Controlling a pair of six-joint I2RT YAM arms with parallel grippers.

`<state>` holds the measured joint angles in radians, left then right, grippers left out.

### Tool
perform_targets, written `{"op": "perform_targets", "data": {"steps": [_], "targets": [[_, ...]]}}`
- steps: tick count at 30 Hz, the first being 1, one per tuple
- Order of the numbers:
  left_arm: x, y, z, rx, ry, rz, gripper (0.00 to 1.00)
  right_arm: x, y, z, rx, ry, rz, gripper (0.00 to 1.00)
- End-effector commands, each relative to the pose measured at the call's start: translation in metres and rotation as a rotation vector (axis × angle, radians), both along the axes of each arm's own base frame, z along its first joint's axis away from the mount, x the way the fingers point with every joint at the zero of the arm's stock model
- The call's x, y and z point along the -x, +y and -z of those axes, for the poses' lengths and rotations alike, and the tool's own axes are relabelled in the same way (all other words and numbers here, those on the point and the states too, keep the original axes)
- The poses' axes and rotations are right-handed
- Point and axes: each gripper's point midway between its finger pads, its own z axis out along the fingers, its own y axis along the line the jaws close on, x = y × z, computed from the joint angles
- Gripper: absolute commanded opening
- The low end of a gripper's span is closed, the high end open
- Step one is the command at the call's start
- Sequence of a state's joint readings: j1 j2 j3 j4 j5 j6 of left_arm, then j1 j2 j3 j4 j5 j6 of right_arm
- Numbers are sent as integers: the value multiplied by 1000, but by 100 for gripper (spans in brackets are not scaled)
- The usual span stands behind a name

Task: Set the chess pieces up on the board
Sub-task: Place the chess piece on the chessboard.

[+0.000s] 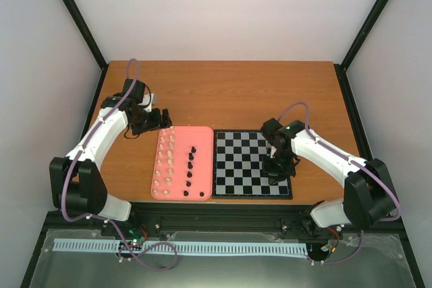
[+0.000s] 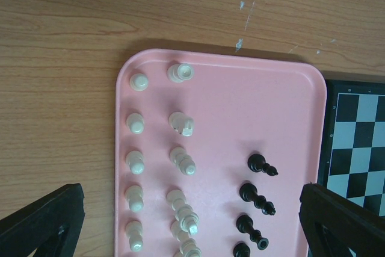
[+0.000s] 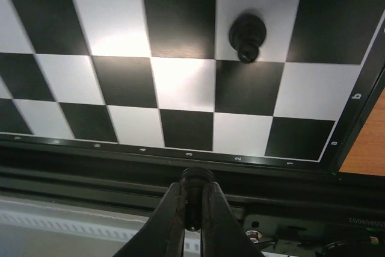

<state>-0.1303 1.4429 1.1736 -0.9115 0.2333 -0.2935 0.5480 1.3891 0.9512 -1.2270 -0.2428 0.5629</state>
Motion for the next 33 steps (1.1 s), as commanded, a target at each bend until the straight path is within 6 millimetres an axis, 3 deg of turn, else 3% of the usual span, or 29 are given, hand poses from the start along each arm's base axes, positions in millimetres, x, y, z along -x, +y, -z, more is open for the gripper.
{"op": "perform_targets", "data": {"steps": [1,13,33], "targets": [[-5,-4,-10,22,-40,-7,100,-1,-3,12,-13,-14,99,3],[-7,-2,-5,9,-22,-7,100,-16,-16,24,-7,-22,147,3],[-9,-3,2,6,-3,-5,100,-21,-24,36,5,-2,143,4]]}}
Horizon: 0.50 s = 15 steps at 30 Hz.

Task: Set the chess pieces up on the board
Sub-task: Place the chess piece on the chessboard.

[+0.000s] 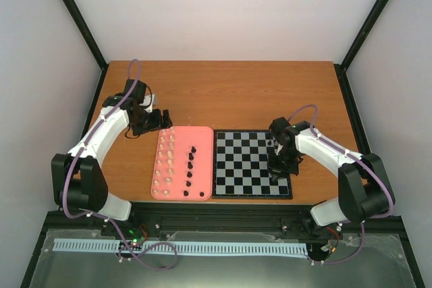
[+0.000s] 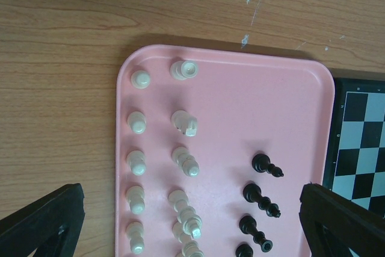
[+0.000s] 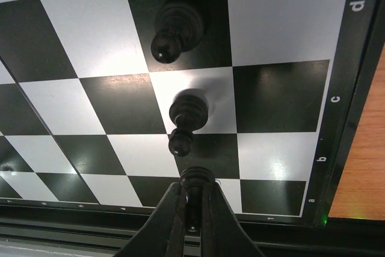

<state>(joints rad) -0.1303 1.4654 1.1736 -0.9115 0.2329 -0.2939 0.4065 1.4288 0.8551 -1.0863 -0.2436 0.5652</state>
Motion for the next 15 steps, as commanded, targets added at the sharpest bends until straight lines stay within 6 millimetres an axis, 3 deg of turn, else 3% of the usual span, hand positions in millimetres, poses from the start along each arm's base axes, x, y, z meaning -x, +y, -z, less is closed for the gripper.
{"op": "perform_targets", "data": {"steps": [1,15], "targets": [[-9,-3,-5,9,-25,-5,100,-1,-4,5,10,4,-4,4],[-9,-3,-2,8,-17,-5,100,-2,-10,10,34,14,-1,12]]}}
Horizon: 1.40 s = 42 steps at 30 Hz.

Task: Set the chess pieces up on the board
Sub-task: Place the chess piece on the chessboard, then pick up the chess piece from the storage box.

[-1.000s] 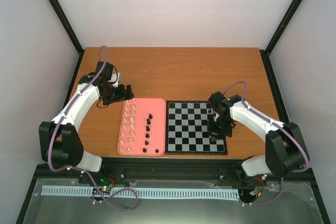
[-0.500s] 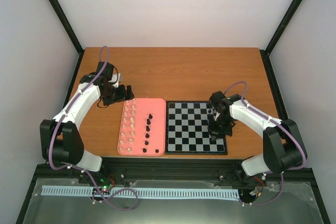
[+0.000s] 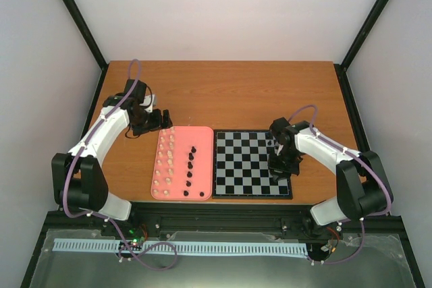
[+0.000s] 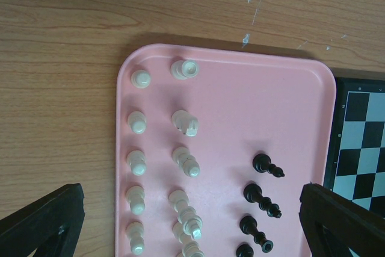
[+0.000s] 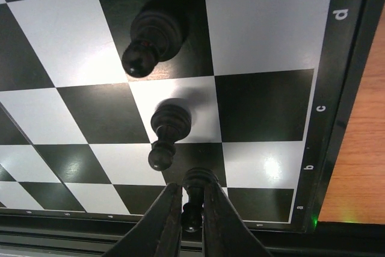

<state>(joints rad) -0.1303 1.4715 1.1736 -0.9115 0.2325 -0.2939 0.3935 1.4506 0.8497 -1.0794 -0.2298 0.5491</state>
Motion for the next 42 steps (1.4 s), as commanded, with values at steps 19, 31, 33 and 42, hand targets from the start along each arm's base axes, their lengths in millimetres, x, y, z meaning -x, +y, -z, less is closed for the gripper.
{"op": "perform_targets", "data": {"steps": [19,31,33,42], "targets": [[-8,-3,-6,11,-26,-4,100,-16,-3,-25,3,-81,-19,35],[-8,-1,-7,2,-32,-6,100,-52,51,-86,-13,-231,-215,47],[-8,-1,-8,-1,-33,-7,100,-51,84,-89,-23,-249,-315,51],[-9,0,-11,-3,-40,-11,100,-30,207,-68,-56,-287,-662,51]]}}
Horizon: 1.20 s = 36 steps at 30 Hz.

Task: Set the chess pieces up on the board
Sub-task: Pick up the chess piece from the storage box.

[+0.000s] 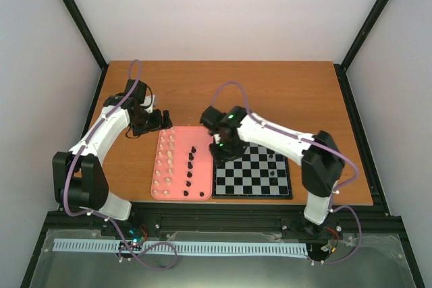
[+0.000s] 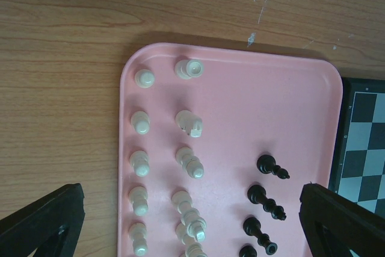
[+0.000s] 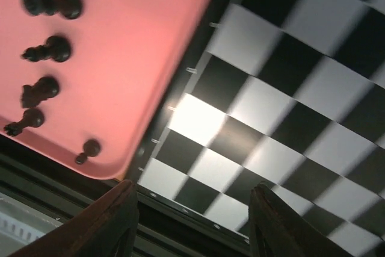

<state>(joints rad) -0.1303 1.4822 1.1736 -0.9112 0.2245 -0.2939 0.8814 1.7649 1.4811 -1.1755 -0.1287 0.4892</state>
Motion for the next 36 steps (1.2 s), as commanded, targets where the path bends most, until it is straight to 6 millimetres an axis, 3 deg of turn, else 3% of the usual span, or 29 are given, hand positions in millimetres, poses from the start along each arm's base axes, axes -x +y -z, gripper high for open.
{"op": "perform_targets", "data": {"steps": [1,6,12,22,36], "targets": [[-8,-1,-15,6,-49,-8,100,14,45,8,3,-39,-153,51],[-5,-1,-15,7,-58,-10,100,50,88,28,-38,20,-311,49],[-1,1,-15,0,-61,-12,100,87,97,56,-11,106,-407,49],[0,1,-17,3,-68,-11,100,98,94,79,-12,167,-426,43],[0,0,-17,7,-72,-11,100,97,92,92,15,178,-436,22]]}}
